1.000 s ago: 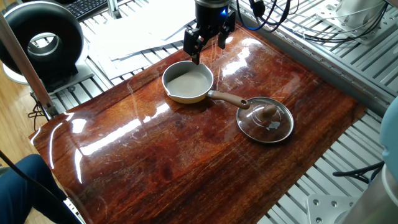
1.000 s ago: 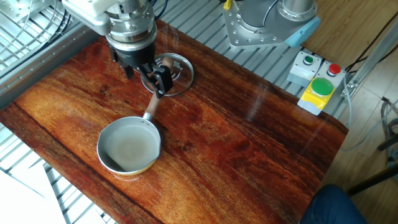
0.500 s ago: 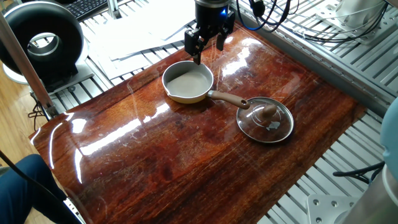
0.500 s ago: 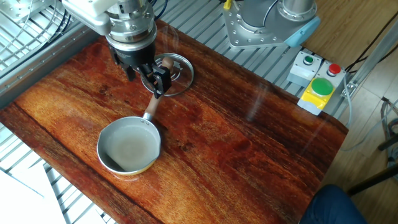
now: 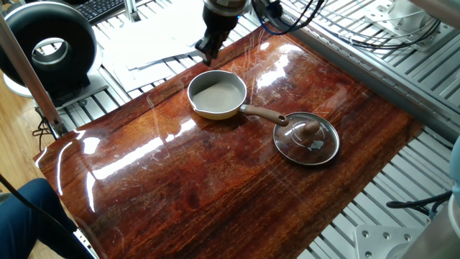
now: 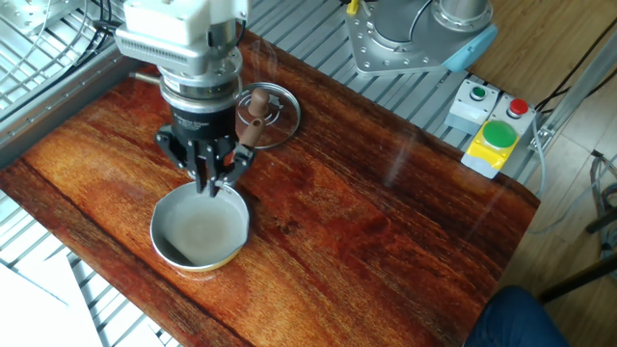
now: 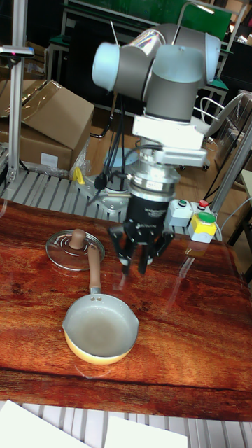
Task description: Cover the pot with the lid
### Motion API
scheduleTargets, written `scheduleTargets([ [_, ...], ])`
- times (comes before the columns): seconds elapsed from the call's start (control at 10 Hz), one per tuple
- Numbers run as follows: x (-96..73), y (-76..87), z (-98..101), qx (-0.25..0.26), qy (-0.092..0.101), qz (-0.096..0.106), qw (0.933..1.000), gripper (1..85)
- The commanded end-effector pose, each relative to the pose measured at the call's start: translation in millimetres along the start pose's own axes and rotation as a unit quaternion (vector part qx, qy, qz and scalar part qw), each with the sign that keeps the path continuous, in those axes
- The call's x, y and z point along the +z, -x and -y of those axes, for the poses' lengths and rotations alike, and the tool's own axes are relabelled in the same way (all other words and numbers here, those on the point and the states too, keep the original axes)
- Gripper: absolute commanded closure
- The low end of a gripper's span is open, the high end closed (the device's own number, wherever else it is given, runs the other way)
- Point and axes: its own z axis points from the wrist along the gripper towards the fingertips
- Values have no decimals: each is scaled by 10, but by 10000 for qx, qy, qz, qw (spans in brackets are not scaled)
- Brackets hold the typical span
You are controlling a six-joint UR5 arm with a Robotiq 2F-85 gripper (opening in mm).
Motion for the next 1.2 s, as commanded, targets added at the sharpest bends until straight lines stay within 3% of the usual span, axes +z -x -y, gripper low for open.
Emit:
scheduleTargets([
  [0.0, 27, 148, -45, -290, 18, 249, 9993, 843],
  [0.3, 14, 97, 38, -417, -67, 144, 9990, 843],
  [0.4, -2, -10, 145, -568, -182, -71, 9982, 843],
  [0.6, -99, -334, 383, -839, -259, -635, 9941, 843],
  [0.9, -284, -824, 914, -1028, -518, -1275, 9851, 843],
  [1.1, -270, -1251, 1234, -811, -590, -1668, 9809, 843],
])
